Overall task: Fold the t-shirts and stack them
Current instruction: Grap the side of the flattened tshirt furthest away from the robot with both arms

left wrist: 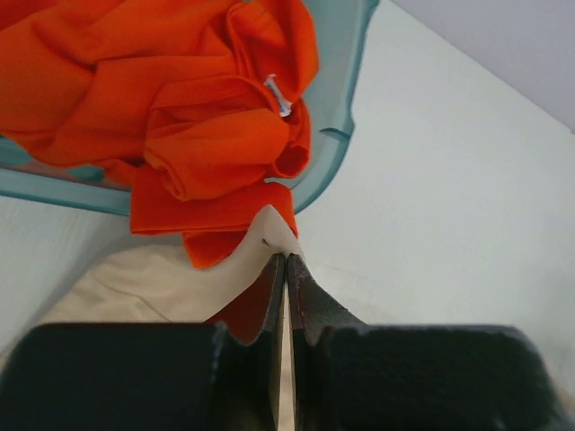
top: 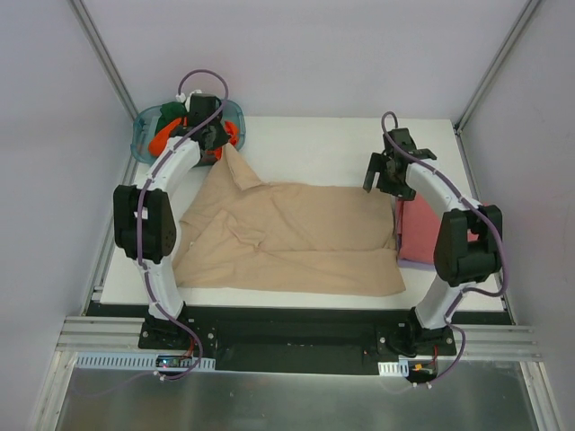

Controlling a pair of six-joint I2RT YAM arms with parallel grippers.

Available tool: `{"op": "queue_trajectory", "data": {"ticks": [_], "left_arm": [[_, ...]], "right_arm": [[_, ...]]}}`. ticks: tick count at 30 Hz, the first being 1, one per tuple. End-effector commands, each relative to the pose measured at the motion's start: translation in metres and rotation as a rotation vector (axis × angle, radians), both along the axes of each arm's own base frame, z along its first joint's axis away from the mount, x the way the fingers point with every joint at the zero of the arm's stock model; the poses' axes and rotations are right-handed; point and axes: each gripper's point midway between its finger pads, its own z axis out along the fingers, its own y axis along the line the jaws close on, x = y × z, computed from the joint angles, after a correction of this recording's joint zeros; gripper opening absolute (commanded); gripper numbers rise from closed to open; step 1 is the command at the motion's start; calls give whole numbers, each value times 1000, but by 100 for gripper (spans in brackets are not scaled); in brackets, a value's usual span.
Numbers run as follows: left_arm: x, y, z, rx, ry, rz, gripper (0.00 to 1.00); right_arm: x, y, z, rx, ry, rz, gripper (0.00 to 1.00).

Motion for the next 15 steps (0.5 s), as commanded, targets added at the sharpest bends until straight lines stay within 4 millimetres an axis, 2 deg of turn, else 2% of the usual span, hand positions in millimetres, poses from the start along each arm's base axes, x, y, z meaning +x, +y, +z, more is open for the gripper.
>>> {"op": "queue_trajectory", "data": {"ticks": [1,5,10,15], "left_arm": [[-5,24,-16,97,49,85,0],[-13,27,-24,107,72,90,0],[-28,26,-34,80,106,105,0],[-38,24,-40,56,127,107,0]], "right_arm": [[25,-18,5,-51,-23,-34,96],[52,-22,3,-33,-29,-110,96],[80,-18,-14,4,-14,-210,99],[93,-25,-43,-45,37,-272,89]]}}
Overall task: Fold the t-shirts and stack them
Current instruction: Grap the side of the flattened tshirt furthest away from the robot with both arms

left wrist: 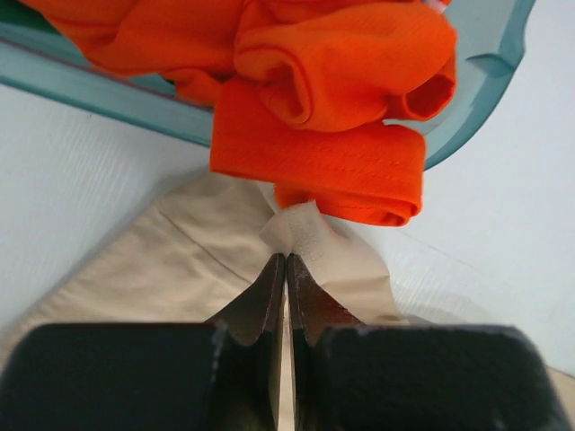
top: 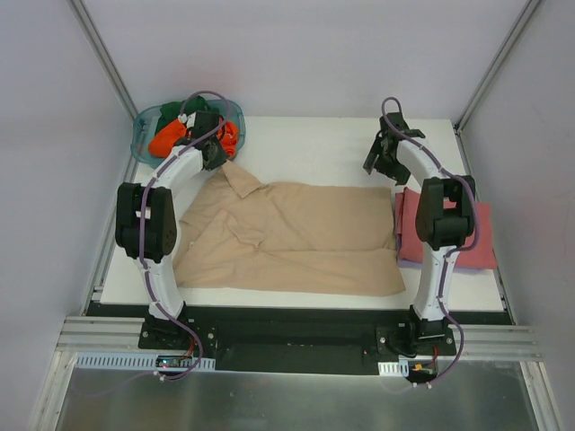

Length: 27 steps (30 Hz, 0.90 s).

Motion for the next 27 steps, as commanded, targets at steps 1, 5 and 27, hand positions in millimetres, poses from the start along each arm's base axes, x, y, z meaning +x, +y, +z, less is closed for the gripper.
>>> {"op": "queue_trajectory", "data": {"ticks": [1,5,27], "left_arm": [[-10,3,24,-26,-37,34,0],[-13,3,22,-27,-31,34,0],[-32,-7,45,-84,-54,-18,0]], "right_arm": [[10,-11,-15,-55,33,-85,85],[17,-18,-23,-110,85,-101,71],[-19,-27,-34,-142,127,-116,26]]}}
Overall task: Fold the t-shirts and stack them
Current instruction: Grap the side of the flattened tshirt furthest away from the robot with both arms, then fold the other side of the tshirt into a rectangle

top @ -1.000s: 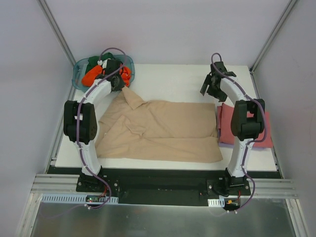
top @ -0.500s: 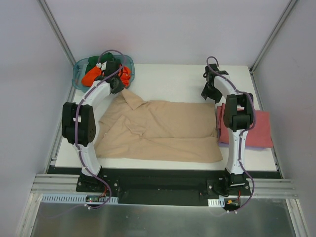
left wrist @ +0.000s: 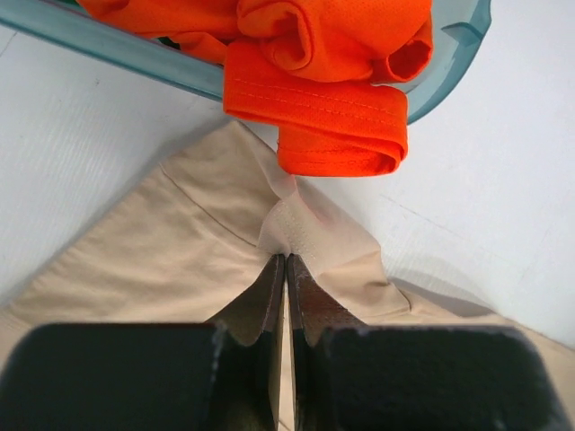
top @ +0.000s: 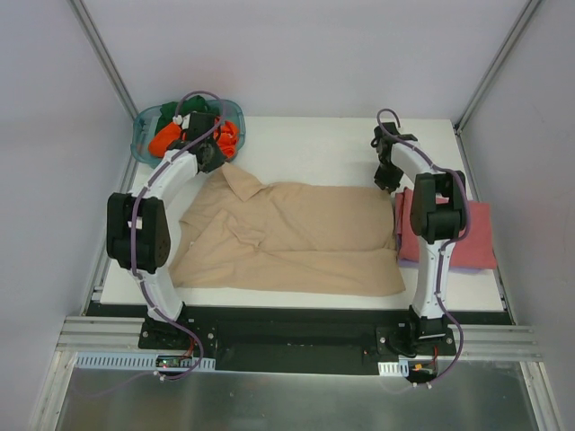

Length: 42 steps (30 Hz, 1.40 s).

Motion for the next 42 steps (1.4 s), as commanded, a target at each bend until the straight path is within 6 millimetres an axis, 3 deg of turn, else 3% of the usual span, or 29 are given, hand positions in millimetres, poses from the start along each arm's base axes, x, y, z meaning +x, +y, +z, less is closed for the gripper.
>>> {"op": "queue_trajectory", "data": {"ticks": [1,5,11,22,35,42], "left_arm": [[-9,-6,34,-52,-60,-23,0],[-22,-10,43,-71,-71,-50,0],[-59,-10,61,-111,-99,-61,0],[-127,9,74,-109,-123,4,0],[-206,8,60,-204,-99,4,0],[-242,2,37,-245,-14,-28,0]], "right_arm": [[-6,-7,16,-33,-17,-8,22],[3,-5,29,-32,-56,40,1],[-6,2,62,-30,-129,116,1],[-48,3,95,-6,-179,209,1],[-66,3,101,-6,-177,278,1],[-85,1,97,-3,-178,299,1]]}}
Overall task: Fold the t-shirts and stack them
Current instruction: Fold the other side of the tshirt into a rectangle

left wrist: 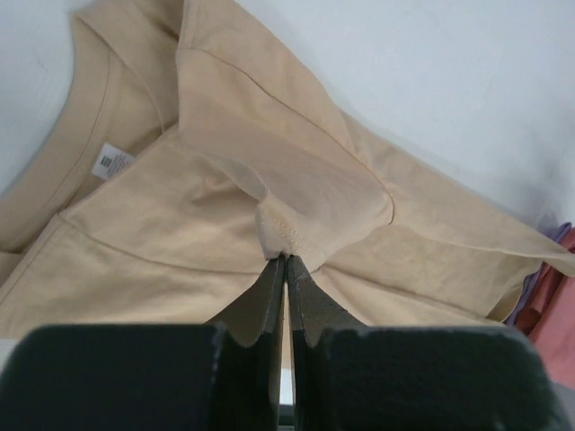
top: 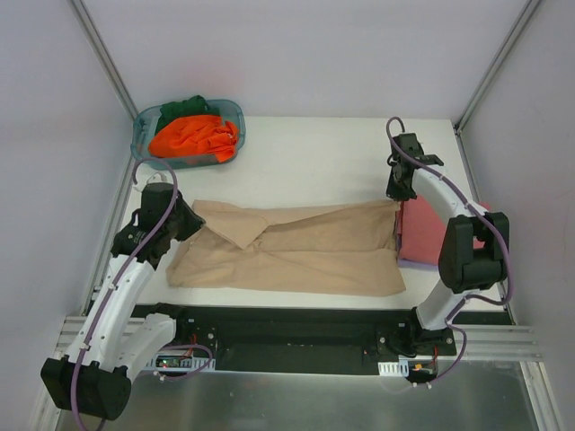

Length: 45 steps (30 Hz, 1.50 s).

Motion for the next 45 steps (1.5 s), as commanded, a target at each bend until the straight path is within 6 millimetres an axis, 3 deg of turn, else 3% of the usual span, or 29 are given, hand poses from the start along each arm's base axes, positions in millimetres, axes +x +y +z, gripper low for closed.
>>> {"op": "queue_trajectory", "data": {"ticks": [1,11,16,27,31,35,38,39,43,45], "left_arm": [[-27,-9,-19,-56,83,-40,0],[-58,2,-30,-10,151,-32,0],[-62,0,-43,-11,201,-40,0],[-60,21,-59,96,253,20,0],[-59,25,-60,116,258,36,0],[-60,27,-61,119,256,53,0],[-60,27,-62,114,264,55,0],[-59,27,-62,113,264,58,0],[-58,26,-64,105,273,71,0],[-56,25,-65,96,279,79,0]], "right_arm": [[-8,1,18,4,-61,31,1],[-23,-2,8,-17,-24,57,1],[-28,-6,3,-43,-5,75,2],[-56,-11,-17,-63,39,84,12],[-64,-10,-19,-51,45,88,21],[-66,0,-7,1,15,109,46],[-67,9,8,49,-26,146,49],[-66,12,14,65,-43,162,54],[-74,40,29,161,-82,284,67],[-81,66,31,258,-90,373,69]]}}
